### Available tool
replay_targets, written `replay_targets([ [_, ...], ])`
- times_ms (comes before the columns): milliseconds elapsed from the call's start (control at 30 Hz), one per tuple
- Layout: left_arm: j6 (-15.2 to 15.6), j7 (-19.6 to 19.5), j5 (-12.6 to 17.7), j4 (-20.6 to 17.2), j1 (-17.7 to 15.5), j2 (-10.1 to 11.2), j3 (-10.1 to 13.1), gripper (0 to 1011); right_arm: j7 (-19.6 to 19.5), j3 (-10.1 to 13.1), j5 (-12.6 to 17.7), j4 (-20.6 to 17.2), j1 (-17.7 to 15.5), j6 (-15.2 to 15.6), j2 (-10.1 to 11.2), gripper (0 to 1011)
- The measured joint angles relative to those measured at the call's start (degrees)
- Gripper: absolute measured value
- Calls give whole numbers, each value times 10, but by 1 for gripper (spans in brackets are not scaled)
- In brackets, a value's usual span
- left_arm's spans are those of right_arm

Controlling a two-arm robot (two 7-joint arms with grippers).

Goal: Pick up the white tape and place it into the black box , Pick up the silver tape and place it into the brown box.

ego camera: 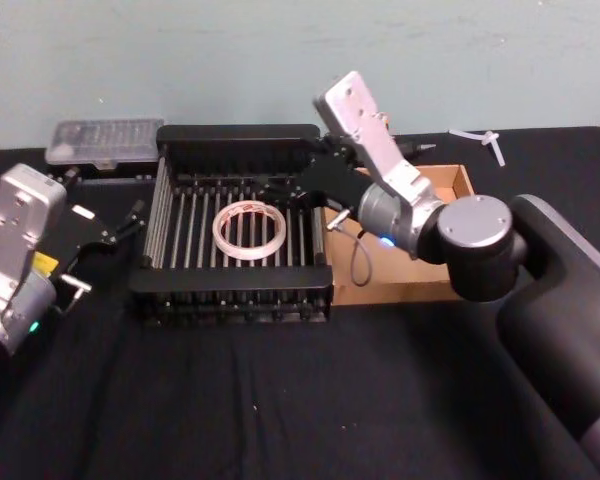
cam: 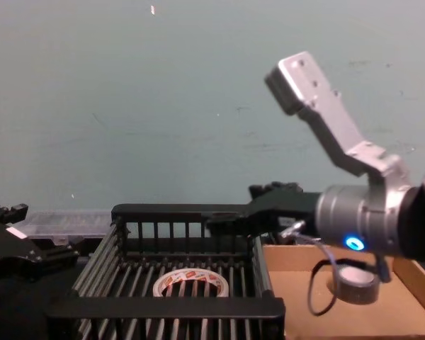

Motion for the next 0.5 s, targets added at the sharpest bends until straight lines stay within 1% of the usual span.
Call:
replay_targets([
  [167, 0, 0, 0, 0, 0, 0, 0, 1001, -13, 18, -1, -30, -17, 0, 14, 1002],
  [200, 0, 0, 0, 0, 0, 0, 0, 1001, -18, 26, -1, -40, -24, 1, 20, 1002],
  [267, 0, 0, 0, 0, 0, 0, 0, 1002, -24, 34, -1, -50, -31, 1, 25, 1002],
  [300, 0, 0, 0, 0, 0, 0, 0, 1001, -30, 42, -1, -59, -39, 2, 30, 1002],
  [467, 0, 0, 0, 0, 0, 0, 0, 1001, -45, 69, -2, -80, -60, 6, 45, 1002],
  [500, 0, 0, 0, 0, 0, 0, 0, 1001, -49, 78, -3, -86, -67, 7, 49, 1002],
])
